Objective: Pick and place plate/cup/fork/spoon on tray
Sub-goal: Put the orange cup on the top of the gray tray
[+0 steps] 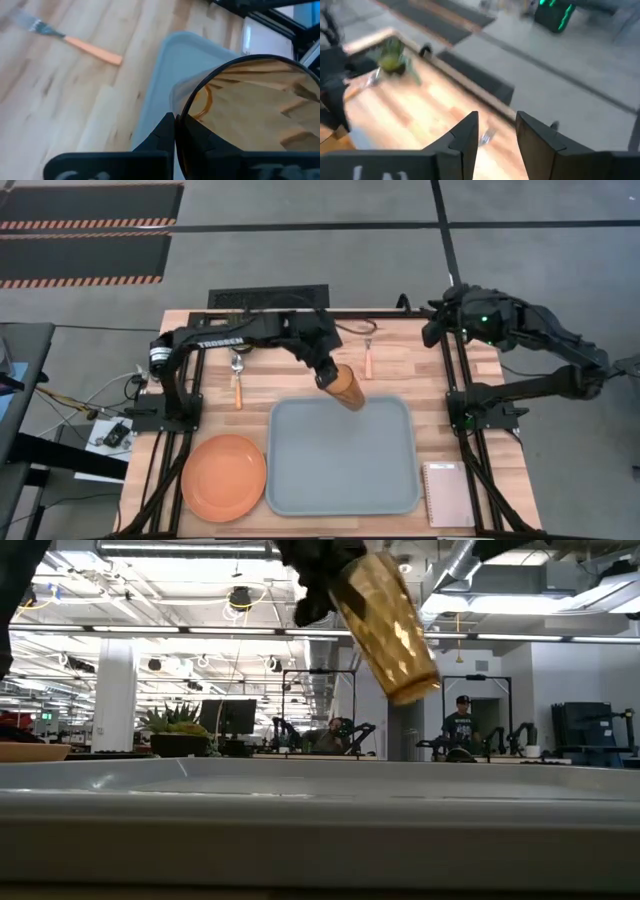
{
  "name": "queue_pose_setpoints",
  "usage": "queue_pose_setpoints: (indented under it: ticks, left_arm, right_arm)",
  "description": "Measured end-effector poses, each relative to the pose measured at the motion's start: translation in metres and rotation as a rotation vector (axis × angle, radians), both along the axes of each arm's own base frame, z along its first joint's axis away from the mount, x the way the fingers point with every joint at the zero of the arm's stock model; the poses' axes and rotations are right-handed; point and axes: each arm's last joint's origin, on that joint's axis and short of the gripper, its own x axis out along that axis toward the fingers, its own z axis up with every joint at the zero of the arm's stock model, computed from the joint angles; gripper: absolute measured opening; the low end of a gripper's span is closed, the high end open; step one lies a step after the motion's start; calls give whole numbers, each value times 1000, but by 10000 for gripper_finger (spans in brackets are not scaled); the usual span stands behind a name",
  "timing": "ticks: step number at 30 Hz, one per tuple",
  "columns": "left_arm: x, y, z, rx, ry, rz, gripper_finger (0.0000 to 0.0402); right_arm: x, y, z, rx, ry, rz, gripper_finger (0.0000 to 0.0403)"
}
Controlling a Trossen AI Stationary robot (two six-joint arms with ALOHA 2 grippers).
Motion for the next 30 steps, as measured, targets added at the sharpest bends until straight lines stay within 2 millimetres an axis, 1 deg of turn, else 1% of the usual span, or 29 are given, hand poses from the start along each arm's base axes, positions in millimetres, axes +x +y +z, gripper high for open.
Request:
queue_pose_setpoints:
  ticks: [3,8,13,14,17,22,26,30]
  left_arm:
    - [14,-13,-17,41,32,-20,0]
    - [33,-29,-35,123,40,-8,0]
    - [46,-35,-49,140,80,-20,0]
    - [49,-35,-55,142,94,-24,0]
    - [58,-35,-66,98,108,-30,0]
    - [62,-33,-63,131,90,11,0]
    - [58,-29,-57,128,88,39,0]
    - [56,-26,-58,99,104,26,0]
  right_arm:
    - [4,1,-8,35,70,1,151]
    - [3,2,-17,84,161,-26,146]
    - [1,2,-17,88,160,-30,141]
    - [1,2,-17,88,160,-30,140]
    - [1,2,-17,92,164,-27,137]
    - [0,3,-19,97,182,-21,136]
    - [0,3,-19,96,185,-18,136]
    - [0,3,-19,101,186,-14,133]
